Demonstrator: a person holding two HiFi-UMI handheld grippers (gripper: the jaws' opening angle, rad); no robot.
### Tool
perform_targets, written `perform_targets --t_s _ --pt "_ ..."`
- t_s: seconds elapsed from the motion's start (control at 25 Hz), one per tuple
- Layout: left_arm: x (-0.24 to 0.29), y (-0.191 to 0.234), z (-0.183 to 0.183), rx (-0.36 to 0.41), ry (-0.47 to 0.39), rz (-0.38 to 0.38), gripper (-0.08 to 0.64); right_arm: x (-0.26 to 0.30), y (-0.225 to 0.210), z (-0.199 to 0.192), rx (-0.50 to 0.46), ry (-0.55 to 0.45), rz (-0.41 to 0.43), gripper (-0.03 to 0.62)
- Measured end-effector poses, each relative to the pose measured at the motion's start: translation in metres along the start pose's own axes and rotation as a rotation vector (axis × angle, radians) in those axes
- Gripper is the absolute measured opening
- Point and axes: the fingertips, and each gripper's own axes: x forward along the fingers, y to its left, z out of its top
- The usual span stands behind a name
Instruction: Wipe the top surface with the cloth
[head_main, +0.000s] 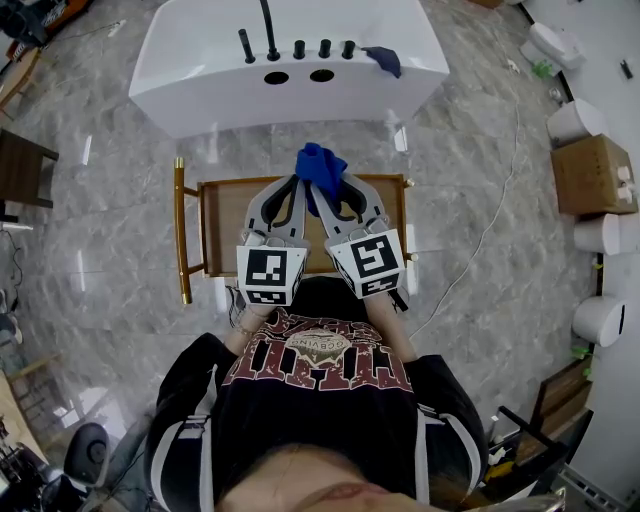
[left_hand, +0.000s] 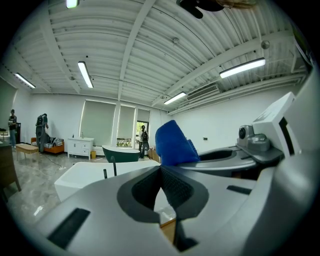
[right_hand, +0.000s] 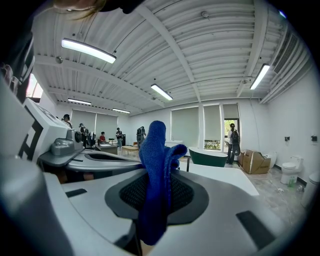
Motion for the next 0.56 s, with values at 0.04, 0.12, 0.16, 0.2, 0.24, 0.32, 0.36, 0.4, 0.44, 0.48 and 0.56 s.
perform_targets --t_s 0.04,0.12,0.16,0.2,0.24,0.32,0.36,0.4,0.44,0.48,0.56 --pt "0.0004 -0.0002 0.0004 0.001 0.001 0.001 0.049 0.0000 -0.0006 0.0001 0.000 0.002 0.000 0.095" --pt "0.0021 -0.0010 0.0006 0.000 0.002 0.000 0.049 0.0004 -0.0025 -0.0004 0.000 0.005 0.001 0.095" --pt "0.0029 -0.0014 0.0000 -0.001 0.003 0.000 0.049 0.0005 -0.0033 -0.0010 0.000 0.006 0.001 0.095" --pt "0.0034 -0.0016 -0.0008 -0.002 0.005 0.001 0.049 0.0007 -0.0038 -0.0017 0.001 0.008 0.002 0.095" --pt "0.0038 -0.0016 -0.0015 -0.003 0.006 0.001 0.049 0.0011 -0.0039 -0.0024 0.001 0.009 0.003 0.095" --pt "0.0040 -0.0005 -0.0023 -0.008 0.007 0.001 0.049 0.0021 -0.0034 -0.0030 0.001 0.012 0.005 0.095" --pt "0.0040 0.0004 -0.0023 -0.010 0.007 0.002 0.049 0.0028 -0.0029 -0.0027 0.001 0.012 0.006 0.095" --pt "0.0040 0.0013 -0.0021 -0.012 0.007 0.002 0.049 0.0034 -0.0025 -0.0024 0.001 0.013 0.007 0.095" --pt "0.0041 0.0021 -0.0019 -0.012 0.007 0.003 0.049 0.0041 -0.0023 -0.0022 0.001 0.014 0.007 0.095" --pt "0.0043 0.0027 -0.0020 -0.012 0.009 0.003 0.049 0.0046 -0.0022 -0.0021 0.000 0.014 0.008 0.095" --pt "0.0046 0.0035 -0.0023 -0.012 0.011 0.004 0.048 0.0054 -0.0021 -0.0021 0.000 0.017 0.008 0.095"
